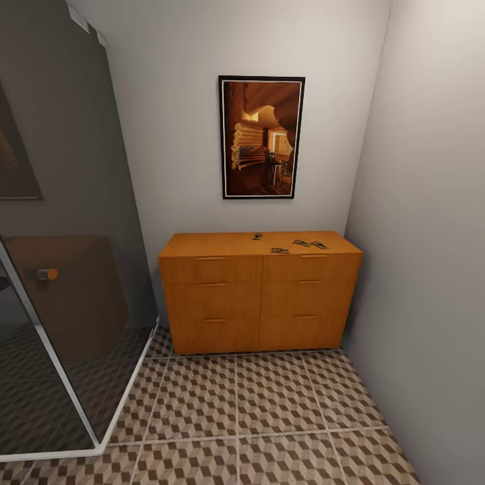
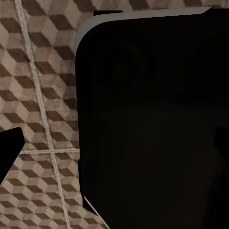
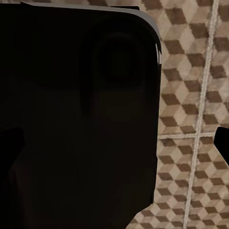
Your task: Take the four mousetraps from the cabinet in the bathroom and place them on the bathroom floor. Make sure all four end up on the same floor surface, and ensure that at least two of them are either under or directly next to the same bathroom sink.
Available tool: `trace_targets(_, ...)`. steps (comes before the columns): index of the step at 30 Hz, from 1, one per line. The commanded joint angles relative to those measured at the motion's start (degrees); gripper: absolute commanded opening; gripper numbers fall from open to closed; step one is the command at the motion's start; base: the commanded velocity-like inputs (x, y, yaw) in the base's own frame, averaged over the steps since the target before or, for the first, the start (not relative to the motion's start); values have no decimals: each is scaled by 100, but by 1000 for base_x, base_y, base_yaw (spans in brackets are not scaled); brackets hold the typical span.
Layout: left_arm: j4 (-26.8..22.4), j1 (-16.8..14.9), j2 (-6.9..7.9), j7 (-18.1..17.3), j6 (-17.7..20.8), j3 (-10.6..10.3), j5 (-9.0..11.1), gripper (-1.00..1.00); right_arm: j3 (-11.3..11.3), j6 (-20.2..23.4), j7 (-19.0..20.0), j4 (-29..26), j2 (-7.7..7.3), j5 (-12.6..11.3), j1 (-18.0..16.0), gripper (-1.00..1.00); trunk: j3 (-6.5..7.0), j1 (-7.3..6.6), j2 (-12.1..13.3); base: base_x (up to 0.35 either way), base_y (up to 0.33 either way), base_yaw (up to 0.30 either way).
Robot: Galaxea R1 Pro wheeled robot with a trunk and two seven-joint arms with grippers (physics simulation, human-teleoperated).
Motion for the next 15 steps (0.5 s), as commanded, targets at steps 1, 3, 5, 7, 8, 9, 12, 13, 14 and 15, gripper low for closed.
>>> trace_targets(1, 1, -1, 0, -1, -16, -2, 0, 100, 1, -19, 0, 1, 1, -3, 0, 100, -4, 0, -2, 0, 0, 1)
trace_targets(3, 1, -1, 0, -1, -16, -2, 0, 100, 3, -20, 1, 1, 0, -3, 0, 100, -4, 0, -2, 0, 0, 0)
trace_targets(5, 1, -1, 0, -1, -16, -3, 0, 100, 8, -17, 1, 1, -3, -3, -1, 100, -4, 0, -2, 0, 0, 0)
trace_targets(7, 1, -1, 0, -1, -16, -3, 0, 100, 11, -20, 0, 1, 0, -3, 0, 100, -4, 0, -2, 0, 0, 0)
trace_targets(8, 1, -1, 0, -1, -16, 0, 0, 100, 11, -20, -1, 1, 1, -3, -2, 100, -4, 0, -2, 0, 0, 0)
trace_targets(9, 1, -1, 0, -1, -16, -1, 0, 100, 12, -21, -1, 1, 1, -3, -2, 100, -4, 0, -2, 0, 0, 0)
trace_targets(12, 1, -1, 0, -1, -16, 2, 0, 100, 13, -21, -2, 1, 2, -3, -1, 100, -4, 0, -2, 0, 0, 0)
trace_targets(13, 1, -1, 0, -1, -16, 1, 0, 100, 13, -21, -2, 1, 3, -3, -1, 100, -4, 0, -2, 0, 0, 0)
trace_targets(14, 1, -1, 0, -1, -16, 0, 0, 100, 13, -22, -2, 1, 3, -3, -2, 100, -4, 0, -2, 0, 0, 0)
trace_targets(15, 1, -1, 0, -1, -16, -1, 0, 100, 13, -22, -2, 1, 3, -3, -2, 100, -4, 0, -2, 0, 0, 0)
